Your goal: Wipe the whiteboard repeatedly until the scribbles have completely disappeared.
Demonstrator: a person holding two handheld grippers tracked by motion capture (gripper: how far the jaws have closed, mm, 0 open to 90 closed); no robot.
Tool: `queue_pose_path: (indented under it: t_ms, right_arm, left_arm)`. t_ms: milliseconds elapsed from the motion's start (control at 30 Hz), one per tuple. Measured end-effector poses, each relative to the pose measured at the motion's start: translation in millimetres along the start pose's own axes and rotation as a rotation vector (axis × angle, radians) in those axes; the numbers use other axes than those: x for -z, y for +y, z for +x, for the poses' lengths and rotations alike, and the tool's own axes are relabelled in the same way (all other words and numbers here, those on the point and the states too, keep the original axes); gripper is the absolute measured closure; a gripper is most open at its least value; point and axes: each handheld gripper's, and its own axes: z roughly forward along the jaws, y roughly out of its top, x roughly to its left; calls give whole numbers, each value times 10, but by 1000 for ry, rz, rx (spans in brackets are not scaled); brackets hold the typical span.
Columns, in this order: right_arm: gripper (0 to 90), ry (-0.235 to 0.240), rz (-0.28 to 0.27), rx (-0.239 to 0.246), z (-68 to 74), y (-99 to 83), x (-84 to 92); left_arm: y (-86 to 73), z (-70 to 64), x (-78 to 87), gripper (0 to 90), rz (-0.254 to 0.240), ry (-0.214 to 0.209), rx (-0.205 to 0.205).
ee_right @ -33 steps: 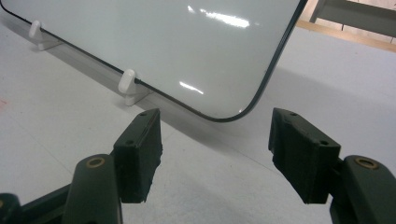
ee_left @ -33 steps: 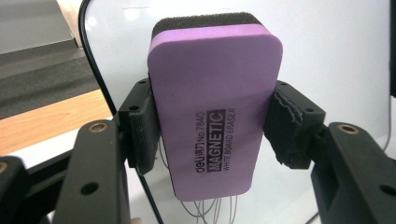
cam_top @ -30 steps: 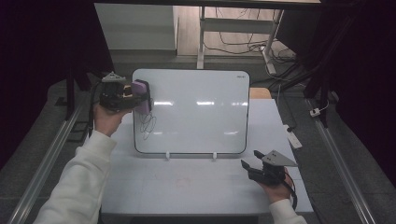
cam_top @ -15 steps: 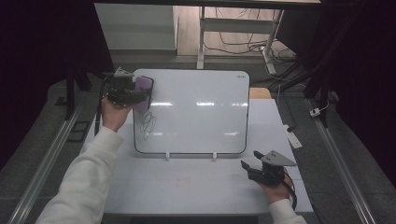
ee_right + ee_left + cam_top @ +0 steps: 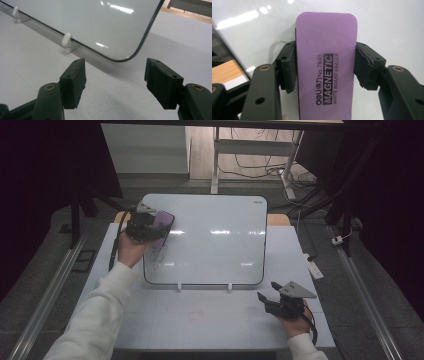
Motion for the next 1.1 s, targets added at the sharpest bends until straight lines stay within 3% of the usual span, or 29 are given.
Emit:
queue_pose_path:
  t_ms: [100,233,433,567,800,900,1000,1100]
  right_arm:
    - [326,-4,-5,-6,-14,1,10]
    - [326,-7,-7,-7,-19,0,16]
    - [326,-5,-2,-3,-20,-2,5]
    - [326,-6,-6,-5,-22,0,11]
    - [326,-3,-4,0,-8,2,6]
    - [326,-3,-5,-2,-10,1,8]
    - [326,-2,-1,-1,-8,-3,0]
    - [326,-4,-2,2,-5,2,5]
  left_arm:
    - [-27,55,22,415,-12,-23,27]
    - [-14,196,84,416,-48,1,80]
    - [39,318,120,416,-73,28,106]
    - [56,246,84,416,-65,56,82]
    - [-63,-122,-63,416,-24,16,-25]
    - [-153,-219,-92,416,-23,5,-44]
    - [-198,-206,-74,416,-28,-1,-40]
    - [-191,-93,-22,416,-37,36,-27]
